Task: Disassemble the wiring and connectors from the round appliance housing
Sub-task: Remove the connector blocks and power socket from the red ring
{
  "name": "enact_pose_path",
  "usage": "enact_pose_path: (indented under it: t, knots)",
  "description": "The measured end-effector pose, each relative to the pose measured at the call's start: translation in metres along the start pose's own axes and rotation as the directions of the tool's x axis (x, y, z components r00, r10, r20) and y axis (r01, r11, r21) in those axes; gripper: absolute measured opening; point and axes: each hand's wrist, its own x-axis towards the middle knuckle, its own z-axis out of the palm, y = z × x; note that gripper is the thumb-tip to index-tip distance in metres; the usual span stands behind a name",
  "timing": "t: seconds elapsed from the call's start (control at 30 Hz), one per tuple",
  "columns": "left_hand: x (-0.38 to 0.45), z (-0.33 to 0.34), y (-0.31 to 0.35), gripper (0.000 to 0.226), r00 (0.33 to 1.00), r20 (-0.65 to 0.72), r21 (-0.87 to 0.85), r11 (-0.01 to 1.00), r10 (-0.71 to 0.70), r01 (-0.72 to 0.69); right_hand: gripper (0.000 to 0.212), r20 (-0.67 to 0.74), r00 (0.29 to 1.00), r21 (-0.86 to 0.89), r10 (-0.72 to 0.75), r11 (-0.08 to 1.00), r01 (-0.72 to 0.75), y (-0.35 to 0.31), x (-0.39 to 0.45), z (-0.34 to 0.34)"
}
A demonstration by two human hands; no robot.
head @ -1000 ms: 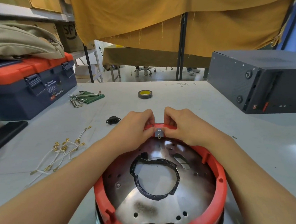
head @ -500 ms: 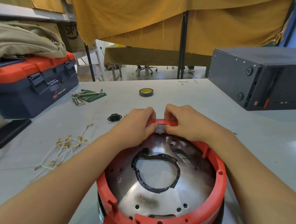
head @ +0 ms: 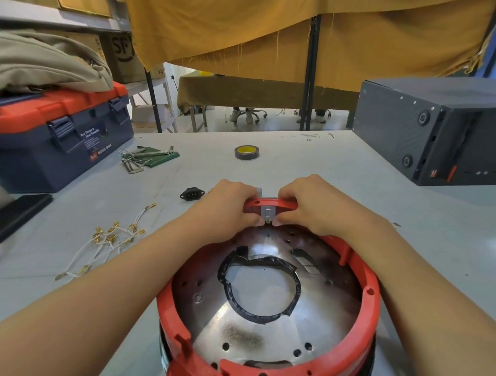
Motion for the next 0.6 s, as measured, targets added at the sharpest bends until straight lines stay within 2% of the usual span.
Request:
enact_pose_path:
  t: [0.2, 0.6]
  knots:
    - [0.0008, 0.0003, -0.0004, 0.02, 1.0, 0.018, 0.008, 1.0, 0.023, -0.023, 0.035, 0.029, 1.0, 0.031, -0.01, 0.999, 0.009, 0.0004, -0.0002, -0.0016]
    - [0.0005, -0.0012, 0.0009, 0.023, 0.998, 0.053, 0.031, 0.999, 0.024, -0.025, 0.036, 0.056, 0.998, 0.051, -0.024, 0.998, 0.022, -0.0004, 0.0017, -0.003]
